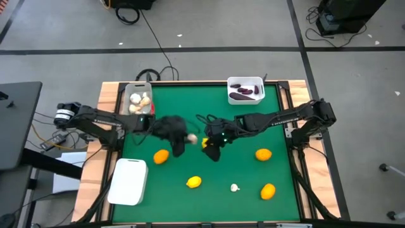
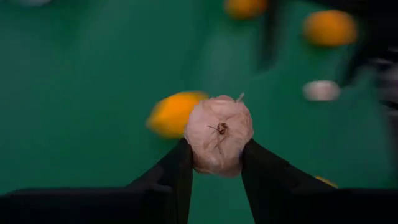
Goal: Sort produce into baskets
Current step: Put the garlic into the gray bin
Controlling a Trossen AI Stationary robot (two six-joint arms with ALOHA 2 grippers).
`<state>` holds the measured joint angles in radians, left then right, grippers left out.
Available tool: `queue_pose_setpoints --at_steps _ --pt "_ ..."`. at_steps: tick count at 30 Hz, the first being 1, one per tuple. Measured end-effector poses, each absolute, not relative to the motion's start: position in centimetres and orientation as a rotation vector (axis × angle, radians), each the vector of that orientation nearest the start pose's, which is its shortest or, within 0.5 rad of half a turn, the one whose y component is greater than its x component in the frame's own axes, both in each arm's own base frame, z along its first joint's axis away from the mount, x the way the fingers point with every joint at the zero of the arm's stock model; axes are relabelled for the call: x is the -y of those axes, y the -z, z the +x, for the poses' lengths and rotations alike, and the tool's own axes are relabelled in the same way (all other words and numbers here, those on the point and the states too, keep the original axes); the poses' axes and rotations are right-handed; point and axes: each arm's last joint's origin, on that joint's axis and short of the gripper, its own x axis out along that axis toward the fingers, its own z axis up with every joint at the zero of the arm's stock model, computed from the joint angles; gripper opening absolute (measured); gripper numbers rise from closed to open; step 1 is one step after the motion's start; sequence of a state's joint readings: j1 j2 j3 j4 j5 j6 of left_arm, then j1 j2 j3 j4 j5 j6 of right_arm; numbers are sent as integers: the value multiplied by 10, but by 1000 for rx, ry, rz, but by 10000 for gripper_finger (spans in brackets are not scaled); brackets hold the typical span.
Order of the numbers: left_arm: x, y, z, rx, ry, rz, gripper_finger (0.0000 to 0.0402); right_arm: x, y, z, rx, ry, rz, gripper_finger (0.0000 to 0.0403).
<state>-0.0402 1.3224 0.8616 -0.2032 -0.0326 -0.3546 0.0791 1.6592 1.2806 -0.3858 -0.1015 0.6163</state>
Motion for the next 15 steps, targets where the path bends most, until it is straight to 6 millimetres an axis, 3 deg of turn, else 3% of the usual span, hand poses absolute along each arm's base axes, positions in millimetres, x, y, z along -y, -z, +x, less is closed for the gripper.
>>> queue_pose_setpoints --at_steps 6,15 --pt "-43 -232 254 -836 -390 -448 124 -10 -250 344 -999 239 595 216" --pt "-102 -258 189 -908 -953 -427 125 -3 -244 342 -1020 264 505 216"
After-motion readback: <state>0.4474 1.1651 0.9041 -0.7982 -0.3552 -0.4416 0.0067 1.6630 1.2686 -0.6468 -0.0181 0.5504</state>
